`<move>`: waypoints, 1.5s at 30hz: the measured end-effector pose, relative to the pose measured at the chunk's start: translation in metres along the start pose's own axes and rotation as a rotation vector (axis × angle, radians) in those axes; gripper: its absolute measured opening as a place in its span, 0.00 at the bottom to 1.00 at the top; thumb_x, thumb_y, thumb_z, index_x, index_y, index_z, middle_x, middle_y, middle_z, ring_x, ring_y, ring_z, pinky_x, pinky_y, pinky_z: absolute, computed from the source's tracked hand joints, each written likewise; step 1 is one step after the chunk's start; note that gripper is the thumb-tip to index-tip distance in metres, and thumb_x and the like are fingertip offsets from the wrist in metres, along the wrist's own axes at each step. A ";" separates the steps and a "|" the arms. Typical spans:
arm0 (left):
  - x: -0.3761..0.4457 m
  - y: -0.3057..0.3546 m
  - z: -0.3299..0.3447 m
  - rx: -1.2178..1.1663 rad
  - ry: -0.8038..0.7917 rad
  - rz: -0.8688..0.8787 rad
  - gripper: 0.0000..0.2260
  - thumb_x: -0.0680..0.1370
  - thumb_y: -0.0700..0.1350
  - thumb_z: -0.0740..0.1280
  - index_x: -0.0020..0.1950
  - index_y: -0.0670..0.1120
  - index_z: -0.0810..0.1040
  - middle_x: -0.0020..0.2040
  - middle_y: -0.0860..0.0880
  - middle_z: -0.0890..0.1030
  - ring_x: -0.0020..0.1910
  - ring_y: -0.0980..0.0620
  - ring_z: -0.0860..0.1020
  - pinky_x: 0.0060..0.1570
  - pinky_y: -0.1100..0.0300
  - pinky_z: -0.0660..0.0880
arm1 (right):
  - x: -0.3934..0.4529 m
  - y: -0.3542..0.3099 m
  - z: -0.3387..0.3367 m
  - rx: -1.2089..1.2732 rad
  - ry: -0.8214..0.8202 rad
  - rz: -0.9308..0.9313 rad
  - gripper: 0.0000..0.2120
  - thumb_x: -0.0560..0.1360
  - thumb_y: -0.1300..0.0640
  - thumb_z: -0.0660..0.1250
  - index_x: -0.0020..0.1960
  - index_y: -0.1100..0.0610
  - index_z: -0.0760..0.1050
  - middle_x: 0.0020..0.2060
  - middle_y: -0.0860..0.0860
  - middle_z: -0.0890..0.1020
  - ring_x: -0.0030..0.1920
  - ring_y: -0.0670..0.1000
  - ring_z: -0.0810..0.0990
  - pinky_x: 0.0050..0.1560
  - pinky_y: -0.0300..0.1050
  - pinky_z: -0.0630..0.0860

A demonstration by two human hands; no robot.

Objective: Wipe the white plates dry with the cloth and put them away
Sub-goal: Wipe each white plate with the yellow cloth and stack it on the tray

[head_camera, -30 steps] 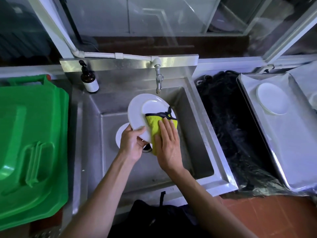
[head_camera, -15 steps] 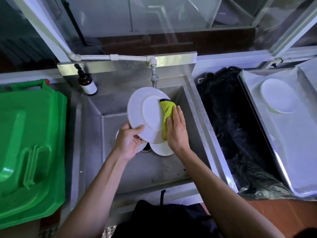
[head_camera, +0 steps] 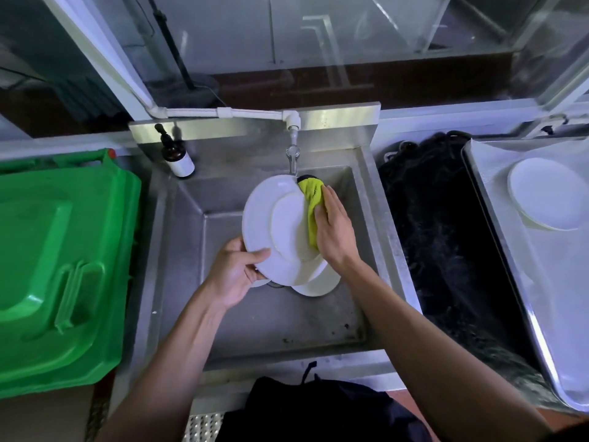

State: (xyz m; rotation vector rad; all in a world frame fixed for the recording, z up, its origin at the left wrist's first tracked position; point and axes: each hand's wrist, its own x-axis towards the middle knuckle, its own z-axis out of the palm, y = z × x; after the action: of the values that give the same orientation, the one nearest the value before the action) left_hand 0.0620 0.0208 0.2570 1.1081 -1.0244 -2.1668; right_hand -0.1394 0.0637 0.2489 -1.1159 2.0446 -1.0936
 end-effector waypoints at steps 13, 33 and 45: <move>-0.009 -0.016 0.020 0.126 0.010 -0.047 0.14 0.68 0.36 0.72 0.51 0.48 0.86 0.54 0.42 0.86 0.51 0.44 0.84 0.41 0.51 0.82 | -0.011 -0.021 0.006 -0.156 -0.144 -0.469 0.20 0.84 0.62 0.59 0.76 0.59 0.69 0.77 0.55 0.68 0.79 0.58 0.62 0.76 0.59 0.59; -0.020 -0.027 0.046 0.125 0.085 0.041 0.20 0.68 0.36 0.71 0.60 0.40 0.80 0.56 0.39 0.84 0.53 0.41 0.83 0.48 0.47 0.80 | -0.015 -0.004 -0.013 -0.192 -0.228 -0.652 0.22 0.86 0.54 0.54 0.79 0.53 0.64 0.79 0.49 0.64 0.81 0.52 0.56 0.77 0.61 0.55; -0.028 -0.041 0.060 0.087 0.206 0.119 0.22 0.68 0.35 0.71 0.62 0.36 0.79 0.60 0.34 0.82 0.56 0.37 0.82 0.48 0.46 0.81 | 0.006 0.019 -0.028 0.023 -0.185 -0.279 0.22 0.87 0.55 0.50 0.80 0.56 0.61 0.77 0.50 0.67 0.78 0.51 0.62 0.76 0.54 0.60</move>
State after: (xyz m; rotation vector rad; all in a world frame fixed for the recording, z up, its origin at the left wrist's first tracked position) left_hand 0.0237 0.0890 0.2604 1.2482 -1.0702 -1.8873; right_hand -0.1711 0.0757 0.2462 -1.4650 1.7665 -1.0955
